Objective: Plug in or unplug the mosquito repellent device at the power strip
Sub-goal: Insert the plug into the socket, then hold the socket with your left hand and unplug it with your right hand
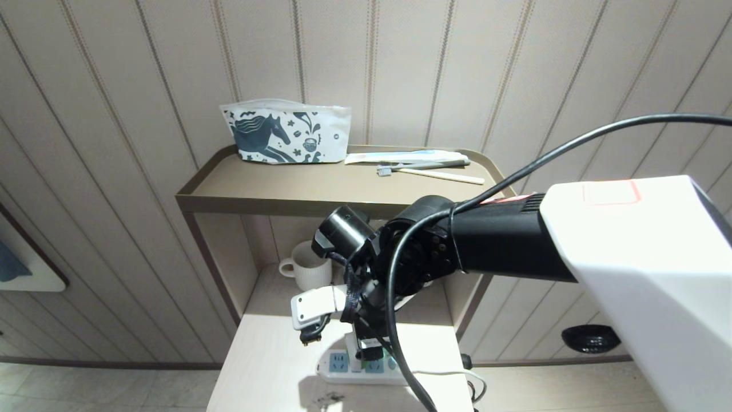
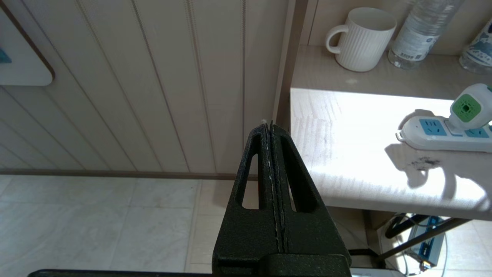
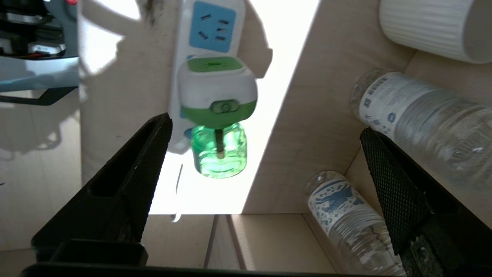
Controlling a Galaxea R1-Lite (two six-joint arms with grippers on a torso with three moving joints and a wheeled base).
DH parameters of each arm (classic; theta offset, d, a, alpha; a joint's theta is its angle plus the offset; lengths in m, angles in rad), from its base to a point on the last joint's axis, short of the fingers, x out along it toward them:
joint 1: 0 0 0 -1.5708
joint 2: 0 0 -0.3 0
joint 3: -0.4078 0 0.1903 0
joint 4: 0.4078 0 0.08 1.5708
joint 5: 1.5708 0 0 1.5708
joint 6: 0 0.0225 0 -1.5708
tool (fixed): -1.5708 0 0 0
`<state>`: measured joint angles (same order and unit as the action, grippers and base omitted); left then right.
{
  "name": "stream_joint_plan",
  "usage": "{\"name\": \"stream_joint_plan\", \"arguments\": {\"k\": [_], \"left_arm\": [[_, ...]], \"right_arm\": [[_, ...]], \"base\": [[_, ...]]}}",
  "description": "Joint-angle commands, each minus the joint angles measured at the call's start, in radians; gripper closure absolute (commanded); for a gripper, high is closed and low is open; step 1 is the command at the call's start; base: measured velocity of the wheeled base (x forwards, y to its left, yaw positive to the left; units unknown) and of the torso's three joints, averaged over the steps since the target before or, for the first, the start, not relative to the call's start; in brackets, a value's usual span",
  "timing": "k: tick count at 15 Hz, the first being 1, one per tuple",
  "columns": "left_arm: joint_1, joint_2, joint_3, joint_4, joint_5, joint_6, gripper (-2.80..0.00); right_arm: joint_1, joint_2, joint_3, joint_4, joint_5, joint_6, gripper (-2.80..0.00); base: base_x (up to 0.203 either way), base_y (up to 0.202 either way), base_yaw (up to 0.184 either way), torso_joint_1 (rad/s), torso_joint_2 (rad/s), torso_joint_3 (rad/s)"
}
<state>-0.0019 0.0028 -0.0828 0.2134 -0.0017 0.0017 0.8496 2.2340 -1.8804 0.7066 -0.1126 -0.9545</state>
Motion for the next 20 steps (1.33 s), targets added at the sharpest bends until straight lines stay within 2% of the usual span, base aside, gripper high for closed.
{"name": "stream_joint_plan", "arguments": {"k": [1,10,20], "left_arm": [[0.000,0.000,0.000,0.001,0.000,0.000,0.00],[0.000,0.000,0.000,0.001,0.000,0.001,0.00],[-0.001,0.000,0.000,0.001,0.000,0.000,0.00]], "right_arm": [[0.005,-0.052,0.058,0.004,0.006,-0.006,-2.80],[0.013,-0.211,0.183,-0.003,0.035,-0.008,-2.80],[0.030,-0.556,0.447,-0.027,0.033,0.015,-2.80]], "base": [[0.000,0.000,0.000,0.000,0.00,0.000],[0.000,0.000,0.000,0.000,0.00,0.000],[0.000,0.000,0.000,0.000,0.00,0.000]]}}
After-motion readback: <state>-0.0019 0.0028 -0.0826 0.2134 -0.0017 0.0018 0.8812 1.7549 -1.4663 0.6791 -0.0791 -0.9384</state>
